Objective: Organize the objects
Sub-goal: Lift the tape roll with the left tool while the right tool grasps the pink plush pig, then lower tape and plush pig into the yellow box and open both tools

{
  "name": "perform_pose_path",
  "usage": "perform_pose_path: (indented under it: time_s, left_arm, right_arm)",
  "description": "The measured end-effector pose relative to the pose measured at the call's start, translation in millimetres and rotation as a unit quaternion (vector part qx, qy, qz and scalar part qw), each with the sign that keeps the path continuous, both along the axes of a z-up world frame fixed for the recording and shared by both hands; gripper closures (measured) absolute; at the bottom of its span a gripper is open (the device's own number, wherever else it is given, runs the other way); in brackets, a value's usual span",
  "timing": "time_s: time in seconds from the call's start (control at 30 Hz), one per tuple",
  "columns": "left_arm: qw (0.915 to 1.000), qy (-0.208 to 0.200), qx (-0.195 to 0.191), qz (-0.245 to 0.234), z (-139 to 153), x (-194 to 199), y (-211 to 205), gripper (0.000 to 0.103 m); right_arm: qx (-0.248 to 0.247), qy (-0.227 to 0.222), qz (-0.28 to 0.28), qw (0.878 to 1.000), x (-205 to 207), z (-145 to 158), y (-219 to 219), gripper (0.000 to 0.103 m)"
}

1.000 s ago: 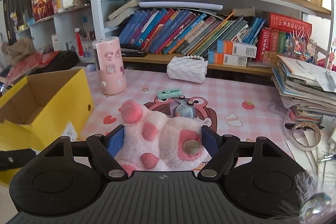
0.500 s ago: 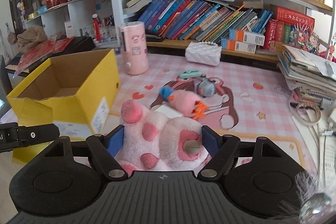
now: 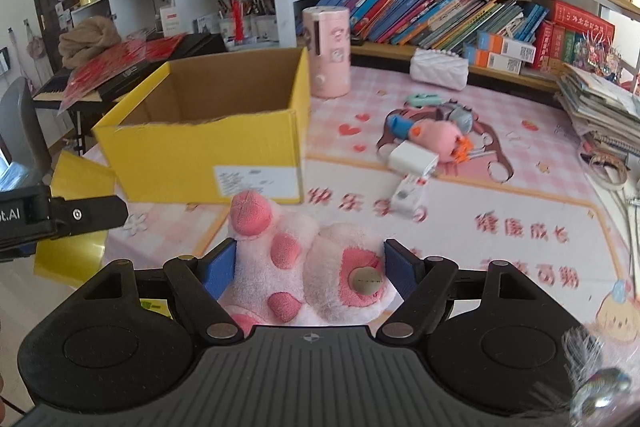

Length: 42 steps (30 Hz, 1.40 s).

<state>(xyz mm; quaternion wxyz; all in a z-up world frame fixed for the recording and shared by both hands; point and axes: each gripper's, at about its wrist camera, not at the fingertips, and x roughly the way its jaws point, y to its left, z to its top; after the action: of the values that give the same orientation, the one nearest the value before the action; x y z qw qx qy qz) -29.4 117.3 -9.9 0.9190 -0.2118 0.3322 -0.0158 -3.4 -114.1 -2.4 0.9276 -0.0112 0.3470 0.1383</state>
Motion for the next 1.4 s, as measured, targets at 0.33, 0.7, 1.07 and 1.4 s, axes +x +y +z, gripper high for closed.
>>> perform_pose_path:
  time_s: [0.33,0.7,1.07,1.4]
  left_arm:
    - [0.9999,-0.003,0.009,-0.003,2.2,-20.1,34.1,0.015]
    - [0.9997,-0.019,0.015,-0.003,6.2,-20.6,51.7,0.015]
    - [0.9987,-0.043,0.024,-0.006,15.8,-12.0,62.4,0.015]
    - [0.9925,-0.109,0.054,-0.01,51.3,27.8,56.1,0.015]
  right_arm:
    - [0.009,0.009,0.001,1.0,-22.3,-2.9,38.0,0.027]
    - [0.009,0.001,0.009,1.0,-24.2,-0.4,63.8,0.027]
    - [0.004,0.001,0.013,1.0,-12.4,2.4,79.4,0.027]
    - [0.013,-0.058,-0.008,0.998,27.4,38.2,73.3,0.027]
